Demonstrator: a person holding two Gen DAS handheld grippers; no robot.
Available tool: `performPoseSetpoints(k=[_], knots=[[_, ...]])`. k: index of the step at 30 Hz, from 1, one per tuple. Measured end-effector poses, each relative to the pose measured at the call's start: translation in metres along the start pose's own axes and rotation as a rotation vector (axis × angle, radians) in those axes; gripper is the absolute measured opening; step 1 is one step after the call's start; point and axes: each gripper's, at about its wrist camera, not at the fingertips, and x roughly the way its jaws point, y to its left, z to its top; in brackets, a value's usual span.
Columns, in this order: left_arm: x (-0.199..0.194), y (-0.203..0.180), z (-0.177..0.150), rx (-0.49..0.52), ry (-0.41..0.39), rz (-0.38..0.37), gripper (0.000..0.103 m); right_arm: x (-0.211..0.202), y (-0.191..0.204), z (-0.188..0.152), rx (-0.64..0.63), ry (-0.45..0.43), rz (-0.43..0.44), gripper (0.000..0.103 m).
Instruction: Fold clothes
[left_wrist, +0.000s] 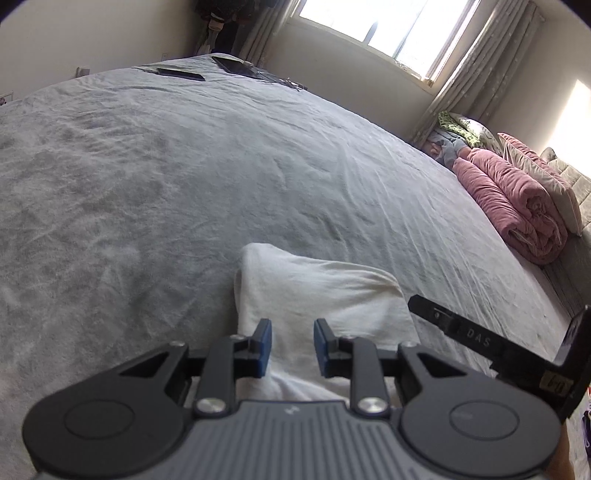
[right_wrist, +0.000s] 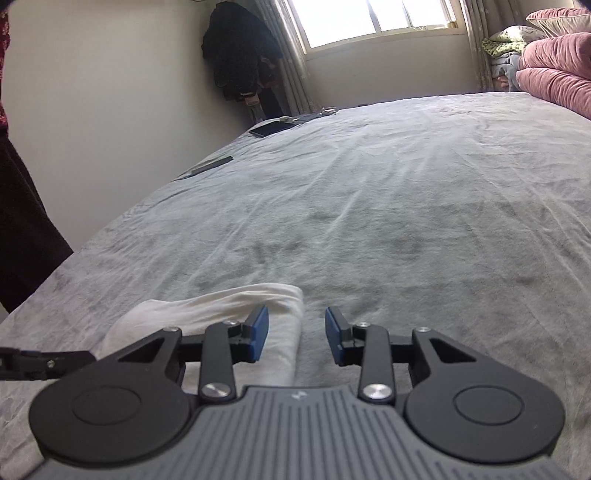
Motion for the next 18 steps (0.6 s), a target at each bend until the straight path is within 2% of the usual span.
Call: performPoseSetpoints(k=[5, 9, 13, 18], knots=[[0.012, -0.008, -0.003, 0.061, 0.048, 0.081, 0.025, -0.015, 0.041, -0.015, -0.155, -0.001, 0.078, 0.036], [0.012, -0.004, -0.004, 0.041, 0.053, 0.072, 0.025, -0.017, 0.072, -0.034, -0.274, 0.049, 0.144, 0.036], [0.014, 0.000, -0.005, 0.028, 0.064, 0.073, 0.025, -0.020, 0.096, -0.059, -0.405, 0.071, 0.152, 0.036], [0.013, 0.001, -0.006, 0.029, 0.067, 0.073, 0.025, -0.023, 0.108, -0.067, -0.438, 0.079, 0.160, 0.036]])
